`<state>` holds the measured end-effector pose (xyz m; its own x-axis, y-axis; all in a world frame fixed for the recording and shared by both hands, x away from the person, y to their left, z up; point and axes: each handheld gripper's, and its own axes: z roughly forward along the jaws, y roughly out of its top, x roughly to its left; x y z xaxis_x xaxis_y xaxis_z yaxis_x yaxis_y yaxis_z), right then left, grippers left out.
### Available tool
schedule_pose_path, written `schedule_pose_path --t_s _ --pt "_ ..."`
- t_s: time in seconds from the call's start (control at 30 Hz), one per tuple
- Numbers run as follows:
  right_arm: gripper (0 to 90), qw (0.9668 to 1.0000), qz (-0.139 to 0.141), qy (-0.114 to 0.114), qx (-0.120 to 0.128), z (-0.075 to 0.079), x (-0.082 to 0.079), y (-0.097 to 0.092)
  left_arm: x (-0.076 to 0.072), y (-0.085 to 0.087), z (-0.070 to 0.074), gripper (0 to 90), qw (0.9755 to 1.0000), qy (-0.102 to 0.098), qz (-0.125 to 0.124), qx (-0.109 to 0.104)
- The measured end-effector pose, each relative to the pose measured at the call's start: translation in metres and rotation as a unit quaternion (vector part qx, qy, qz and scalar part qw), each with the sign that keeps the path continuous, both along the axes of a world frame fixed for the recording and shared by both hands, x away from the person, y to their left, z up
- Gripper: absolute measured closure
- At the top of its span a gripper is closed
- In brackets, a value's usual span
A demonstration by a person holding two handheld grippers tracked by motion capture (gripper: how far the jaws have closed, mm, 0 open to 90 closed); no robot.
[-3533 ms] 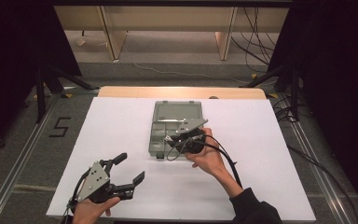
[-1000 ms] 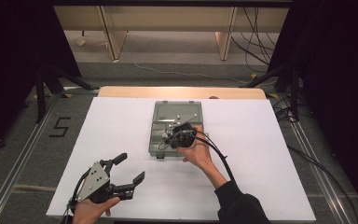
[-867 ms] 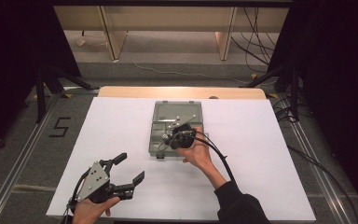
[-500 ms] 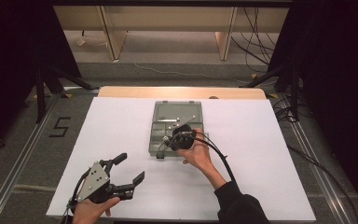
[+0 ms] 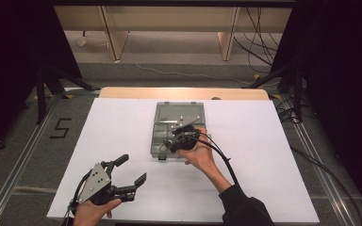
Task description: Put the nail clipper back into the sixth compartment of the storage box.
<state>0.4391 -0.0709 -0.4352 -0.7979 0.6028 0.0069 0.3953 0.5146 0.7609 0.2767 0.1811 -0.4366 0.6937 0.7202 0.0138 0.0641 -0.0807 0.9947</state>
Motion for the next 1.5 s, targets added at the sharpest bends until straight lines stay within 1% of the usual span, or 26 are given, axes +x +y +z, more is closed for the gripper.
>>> schedule_pose_path --t_s 0.03,0.07,0.17,0.2,0.23,0.27,0.37,0.4,0.47,0.5,0.57,0.6,0.63,0.83,0.9,0.93,0.97,1.03,1.07,1.1,1.13,1.27,1.3,1.4,1.47,1.5 --pt "44.8 0.9999 0.007 -0.013 0.002 0.000 0.000 0.001 0.000 0.000 0.000 16.4 1.0000 0.001 0.001 -0.001" --pt "44.0 0.9998 0.009 -0.018 0.002 0.001 -0.001 0.001 0.000 0.000 0.000 16.4 1.0000 0.000 0.000 0.000" --pt "40.7 0.9997 0.012 -0.020 -0.001 0.004 -0.004 0.001 0.000 0.000 0.000 16.4 1.0000 0.000 0.000 0.000" --pt "39.8 0.9995 0.012 -0.028 0.000 0.004 -0.003 0.001 0.000 0.000 0.000 16.4 1.0000 0.000 0.000 0.001" --pt "38.9 0.9996 0.016 -0.021 -0.005 0.006 -0.004 0.000 0.000 0.000 0.000 16.4 1.0000 0.001 0.000 -0.001" --pt "37.7 0.9997 0.012 -0.023 0.000 0.006 -0.005 0.000 0.000 0.000 0.000 16.4 1.0000 0.001 0.000 0.001" --pt "33.6 0.9997 0.013 -0.020 0.002 0.010 -0.007 -0.001 0.000 0.000 0.000 16.4 1.0000 0.001 0.000 -0.001" --pt "32.5 0.9994 0.013 -0.032 0.001 0.010 -0.007 -0.002 0.000 0.000 0.000 16.4 1.0000 0.001 0.000 -0.001" --pt "32.0 0.9994 0.014 -0.031 -0.002 0.013 -0.011 -0.002 0.000 0.000 0.000 16.4 1.0000 0.001 0.000 0.000" --pt "31.5 0.9992 0.019 -0.034 -0.002 0.014 -0.011 -0.003 -0.001 0.000 0.000 16.4 1.0000 0.004 0.002 0.001" --pt "30.7 0.9988 0.016 -0.047 0.000 0.016 -0.014 -0.004 -0.001 0.000 0.000 16.4 1.0000 0.003 0.001 0.002" --pt "30.7 0.9989 0.014 -0.046 0.005 0.018 -0.016 -0.004 -0.001 0.000 0.000 16.4 1.0000 0.004 0.001 0.002" --pt "30.7 0.9988 0.020 -0.044 0.003 0.021 -0.017 -0.005 -0.001 0.000 0.000 16.4 1.0000 0.004 0.001 0.002" --pt "30.4 0.9976 0.021 -0.064 0.017 0.027 -0.023 -0.006 0.000 0.000 0.000 16.4 1.0000 0.002 0.000 0.001" --pt "29.9 0.9980 0.023 -0.051 0.030 0.029 -0.025 -0.007 0.000 -0.001 0.000 16.4 1.0000 0.001 0.000 0.000" --pt "29.9 0.9976 0.028 -0.050 0.039 0.030 -0.025 -0.009 -0.001 -0.001 0.000 16.4 1.0000 0.002 -0.001 0.001" --pt "29.9 0.9973 0.026 -0.052 0.044 0.031 -0.027 -0.009 -0.001 -0.001 0.000 16.4 1.0000 0.001 -0.001 0.000" --pt "29.8 0.9967 0.028 -0.064 0.042 0.034 -0.030 -0.011 -0.001 0.000 0.000 16.4 1.0000 0.004 0.002 0.001" --pt "29.8 0.9964 0.031 -0.064 0.045 0.037 -0.032 -0.013 0.000 0.000 0.000 16.4 1.0000 0.003 0.001 0.002" --pt "29.8 0.9961 0.032 -0.064 0.051 0.039 -0.035 -0.014 -0.001 0.000 0.000 16.4 1.0000 0.004 0.001 0.004" --pt "29.7 0.9953 0.034 -0.071 0.056 0.040 -0.037 -0.015 0.000 0.000 0.000 16.4 1.0000 0.001 0.000 0.000" --pt "29.1 0.9943 0.032 -0.075 0.069 0.043 -0.045 -0.020 -0.001 -0.001 0.000 16.4 1.0000 0.002 0.000 0.002" --pt "29.0 0.9946 0.032 -0.071 0.067 0.044 -0.046 -0.021 -0.001 0.000 0.000 16.4 1.0000 0.003 0.001 0.005" --pt "28.1 0.9936 0.031 -0.082 0.072 0.044 -0.048 -0.024 -0.001 0.000 0.000 16.4 1.0000 0.003 0.000 0.004" --pt "27.4 0.9941 0.031 -0.073 0.075 0.044 -0.050 -0.027 -0.001 0.000 0.000 16.4 1.0000 0.003 0.000 0.003" --pt "27.3 0.9939 0.031 -0.074 0.076 0.044 -0.051 -0.029 -0.001 0.000 0.000 16.4 1.0000 0.004 0.000 0.003"
